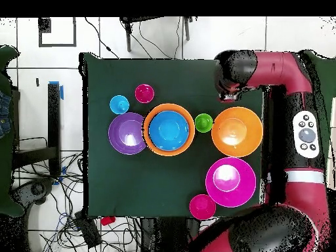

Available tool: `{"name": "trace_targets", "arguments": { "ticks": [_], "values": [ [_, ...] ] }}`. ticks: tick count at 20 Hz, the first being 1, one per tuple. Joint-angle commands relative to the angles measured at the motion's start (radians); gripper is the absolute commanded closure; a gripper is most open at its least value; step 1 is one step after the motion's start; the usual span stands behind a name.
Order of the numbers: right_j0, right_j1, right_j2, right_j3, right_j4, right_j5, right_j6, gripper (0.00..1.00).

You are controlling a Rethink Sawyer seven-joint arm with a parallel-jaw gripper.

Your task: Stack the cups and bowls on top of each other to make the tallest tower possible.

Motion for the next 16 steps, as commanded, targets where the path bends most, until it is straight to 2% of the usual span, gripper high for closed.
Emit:
{"name": "trace_targets", "arguments": {
  "ticks": [1,8,11,16],
  "values": [
    [0.056,0.058,-0.110,-0.100,-0.137,0.151,-0.275,0.00],
    [0.044,0.103,-0.109,-0.132,-0.148,0.120,-0.303,0.00],
    [0.051,0.132,-0.110,-0.173,-0.160,0.138,-0.313,0.00],
    [0.048,0.160,-0.110,-0.192,-0.143,0.128,-0.325,0.00]
  ]
}}
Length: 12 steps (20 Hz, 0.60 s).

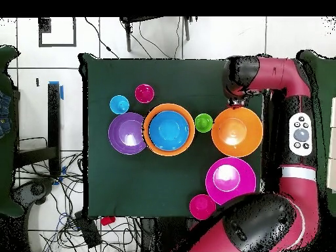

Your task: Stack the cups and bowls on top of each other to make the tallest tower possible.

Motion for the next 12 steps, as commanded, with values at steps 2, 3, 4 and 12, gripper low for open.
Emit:
{"name": "trace_targets", "arguments": {
  "ticks": [2,3,4,12],
  "values": [
    [0.029,0.067,-0.055,-0.065,-0.062,0.066,-0.258,0.00],
    [0.032,0.069,-0.060,-0.061,-0.059,0.067,-0.254,0.00],
    [0.034,0.070,-0.065,-0.061,-0.058,0.070,-0.253,0.00],
    [0.054,0.125,-0.094,-0.104,-0.069,0.113,-0.241,0.00]
  ]
}}
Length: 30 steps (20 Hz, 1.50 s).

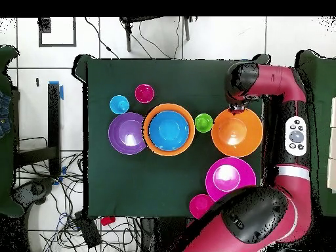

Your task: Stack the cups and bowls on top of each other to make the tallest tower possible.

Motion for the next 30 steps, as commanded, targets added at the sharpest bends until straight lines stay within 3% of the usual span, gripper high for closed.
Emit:
{"name": "trace_targets", "arguments": {
  "ticks": [1,10,11,17,26,30],
  "values": [
    [0.054,0.045,-0.067,-0.036,-0.061,0.108,-0.212,0.00],
    [0.049,0.022,-0.076,0.006,-0.010,0.090,-0.189,0.00],
    [0.056,0.016,-0.090,0.004,-0.018,0.086,-0.187,1.00],
    [0.045,-0.017,-0.076,0.015,0.028,0.103,-0.185,1.00],
    [0.055,-0.036,-0.069,-0.027,0.015,0.134,-0.208,1.00],
    [0.084,-0.074,-0.068,-0.060,0.005,0.210,-0.221,1.00]
  ]
}}
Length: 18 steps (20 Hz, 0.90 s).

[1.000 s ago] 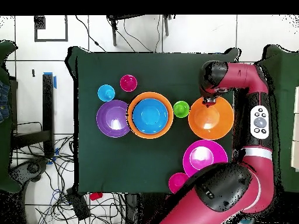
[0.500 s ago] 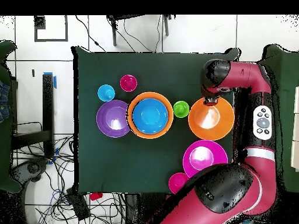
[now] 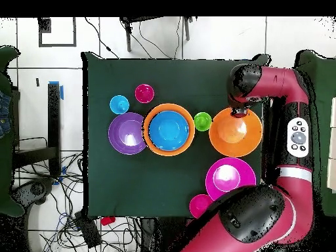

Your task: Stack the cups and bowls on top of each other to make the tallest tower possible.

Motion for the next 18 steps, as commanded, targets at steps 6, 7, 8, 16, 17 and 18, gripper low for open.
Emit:
{"name": "trace_targets", "arguments": {
  "ticks": [6,7,8,16,17,18],
  "values": [
    [0.102,-0.099,-0.011,-0.092,-0.045,0.236,-0.262,1.00],
    [0.101,-0.099,-0.010,-0.092,-0.041,0.244,-0.265,1.00],
    [0.102,-0.100,-0.010,-0.094,-0.043,0.248,-0.267,1.00],
    [0.103,-0.102,-0.005,-0.105,-0.034,0.301,-0.279,1.00],
    [0.111,-0.106,-0.008,-0.114,-0.042,0.329,-0.287,1.00],
    [0.115,-0.110,-0.009,-0.120,-0.046,0.350,-0.290,1.00]
  ]
}}
